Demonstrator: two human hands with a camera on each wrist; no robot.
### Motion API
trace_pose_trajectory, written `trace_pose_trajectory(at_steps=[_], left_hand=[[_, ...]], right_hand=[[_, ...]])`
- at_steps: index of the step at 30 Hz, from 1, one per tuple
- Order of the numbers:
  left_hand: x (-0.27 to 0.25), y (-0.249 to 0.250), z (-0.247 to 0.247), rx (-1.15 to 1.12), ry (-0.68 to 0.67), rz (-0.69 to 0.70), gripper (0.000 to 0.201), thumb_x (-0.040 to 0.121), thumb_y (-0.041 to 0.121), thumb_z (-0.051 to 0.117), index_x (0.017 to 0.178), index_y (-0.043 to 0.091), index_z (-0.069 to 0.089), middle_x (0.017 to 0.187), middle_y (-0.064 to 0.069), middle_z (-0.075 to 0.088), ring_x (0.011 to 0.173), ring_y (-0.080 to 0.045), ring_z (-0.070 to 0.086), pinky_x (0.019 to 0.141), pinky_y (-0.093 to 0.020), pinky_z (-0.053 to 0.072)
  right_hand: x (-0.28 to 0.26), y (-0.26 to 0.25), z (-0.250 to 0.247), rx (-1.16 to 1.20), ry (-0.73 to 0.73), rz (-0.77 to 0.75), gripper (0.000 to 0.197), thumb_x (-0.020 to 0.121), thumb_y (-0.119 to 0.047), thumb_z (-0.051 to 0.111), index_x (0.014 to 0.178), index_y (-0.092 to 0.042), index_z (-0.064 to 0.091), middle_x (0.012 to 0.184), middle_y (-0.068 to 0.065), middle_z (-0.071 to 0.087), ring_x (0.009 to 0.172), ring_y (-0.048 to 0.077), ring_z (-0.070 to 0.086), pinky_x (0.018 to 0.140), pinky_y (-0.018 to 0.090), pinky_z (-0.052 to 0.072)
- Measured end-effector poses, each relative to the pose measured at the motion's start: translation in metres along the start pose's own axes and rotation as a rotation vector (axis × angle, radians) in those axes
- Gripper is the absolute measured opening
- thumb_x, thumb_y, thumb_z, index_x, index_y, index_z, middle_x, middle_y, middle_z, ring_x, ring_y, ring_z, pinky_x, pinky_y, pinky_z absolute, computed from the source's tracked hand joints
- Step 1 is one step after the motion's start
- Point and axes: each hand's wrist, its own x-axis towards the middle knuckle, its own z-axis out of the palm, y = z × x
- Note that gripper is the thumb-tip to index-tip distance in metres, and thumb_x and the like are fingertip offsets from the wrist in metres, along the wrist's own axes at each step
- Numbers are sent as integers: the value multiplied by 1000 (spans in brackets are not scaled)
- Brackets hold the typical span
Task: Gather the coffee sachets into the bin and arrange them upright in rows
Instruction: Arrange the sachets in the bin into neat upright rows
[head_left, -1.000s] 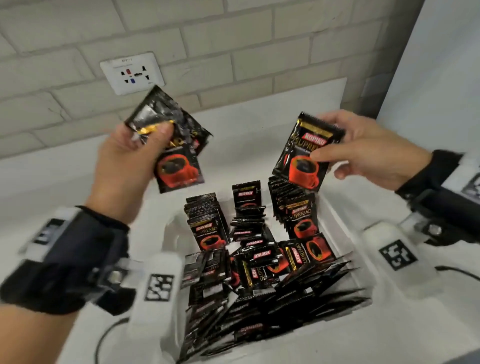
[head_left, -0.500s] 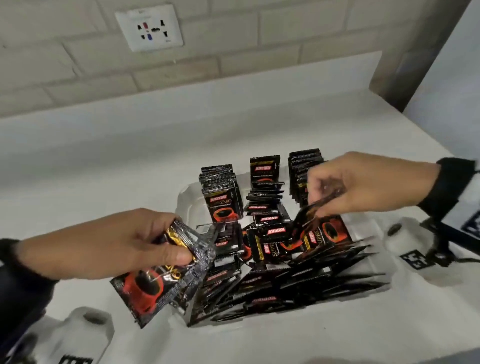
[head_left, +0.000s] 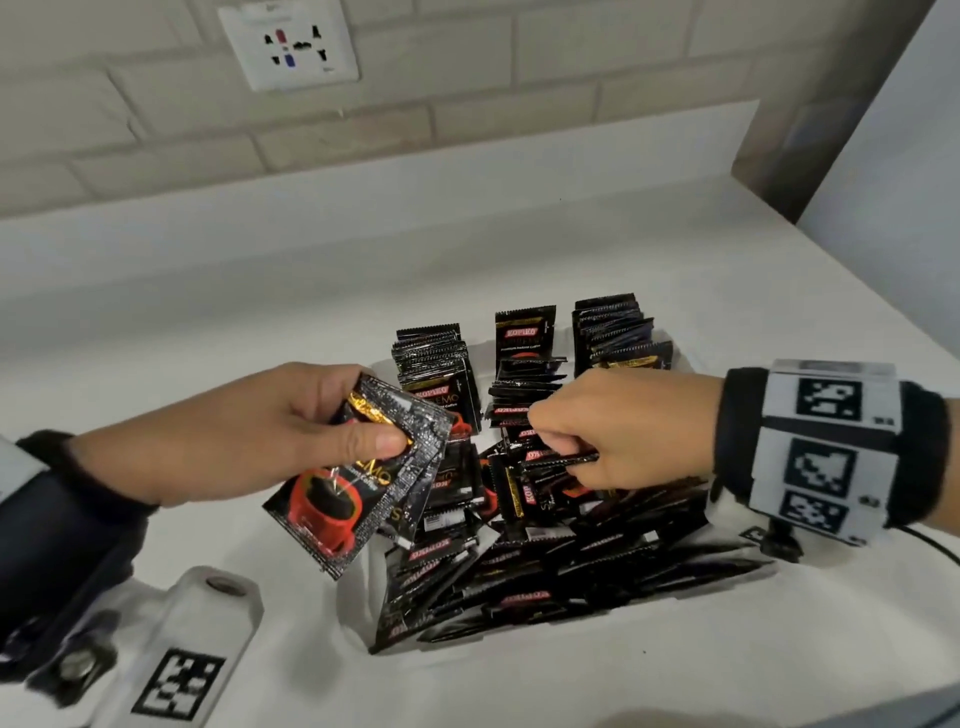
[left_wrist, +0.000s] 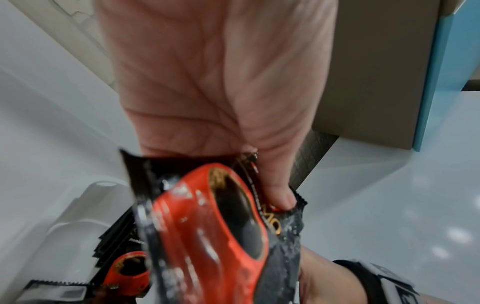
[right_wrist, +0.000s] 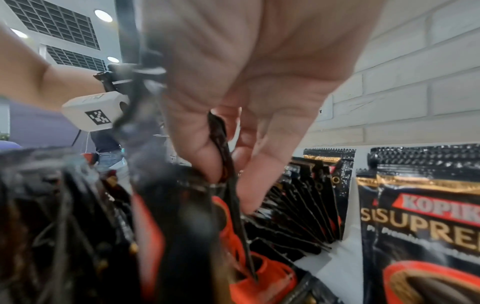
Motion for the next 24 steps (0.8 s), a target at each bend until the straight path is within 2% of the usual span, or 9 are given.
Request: trace_pose_trajectory(at_steps=[4, 6, 9, 13, 15, 17, 20, 22, 24], left_hand=[[0, -4, -2, -18, 20, 17, 41, 46, 66, 78, 73, 36, 70, 80, 1, 73, 74, -11, 70, 65, -16, 52], [-1, -3, -2, -26, 22, 36, 41, 47, 66, 78, 75, 36, 71, 81, 1, 74, 75, -11, 70, 65, -16, 52], [-1, 0, -1, -45, 16, 43, 38, 48, 63, 79, 74, 37, 71, 80, 2, 74, 74, -10, 70, 64, -16, 52], [3, 3, 0, 74, 34, 25, 49, 51, 69, 74, 81, 31, 69, 86, -10, 72, 79, -25, 69, 71, -28, 56], [8, 7, 6, 128, 30, 10, 48, 58, 65, 72, 84, 25, 67, 83, -5, 72, 76, -20, 68, 70, -25, 54], [16, 10, 11, 202, 23, -14, 46, 71, 56, 68, 85, 12, 62, 71, 3, 67, 65, -11, 63, 65, -20, 50], [30, 16, 21, 303, 7, -70, 22, 80, 37, 63, 76, 17, 56, 54, 16, 57, 52, 3, 52, 56, -12, 41], [38, 18, 26, 348, -24, -108, 9, 83, 30, 62, 79, 23, 59, 58, 16, 60, 55, 1, 55, 61, -17, 44], [47, 18, 31, 400, -60, -141, 10, 85, 30, 62, 89, 21, 63, 64, 12, 62, 61, -4, 59, 65, -25, 48]], right_hand=[[2, -2, 1, -73, -4, -37, 37, 87, -18, 51, 65, -29, 22, 70, -11, 36, 63, 7, 39, 59, 24, 39], [0, -1, -2, -101, 46, -50, 34, 88, -17, 48, 68, -28, 23, 71, -12, 33, 60, 2, 34, 54, 18, 34], [-2, 4, -11, -100, 135, -18, 40, 89, -17, 48, 65, -30, 19, 70, -12, 33, 59, -1, 33, 53, 16, 30], [6, 17, -17, -37, 230, 54, 42, 87, -16, 54, 65, -31, 22, 69, -13, 36, 60, 1, 35, 53, 16, 29], [13, 25, -19, -5, 270, 105, 35, 88, -19, 57, 68, -29, 30, 69, -13, 40, 61, 3, 38, 52, 15, 27], [19, 31, -19, 3, 298, 159, 25, 87, -22, 59, 76, -23, 37, 68, -13, 41, 63, 8, 42, 51, 17, 27], [27, 35, -16, -31, 296, 197, 22, 88, -22, 58, 81, -21, 37, 66, -12, 41, 64, 12, 44, 49, 18, 26], [32, 33, -13, -45, 274, 206, 21, 89, -19, 56, 80, -21, 37, 67, -11, 40, 64, 12, 44, 48, 19, 25], [37, 33, -11, -60, 236, 216, 20, 88, -16, 56, 80, -20, 37, 67, -10, 39, 66, 15, 46, 47, 20, 27]])
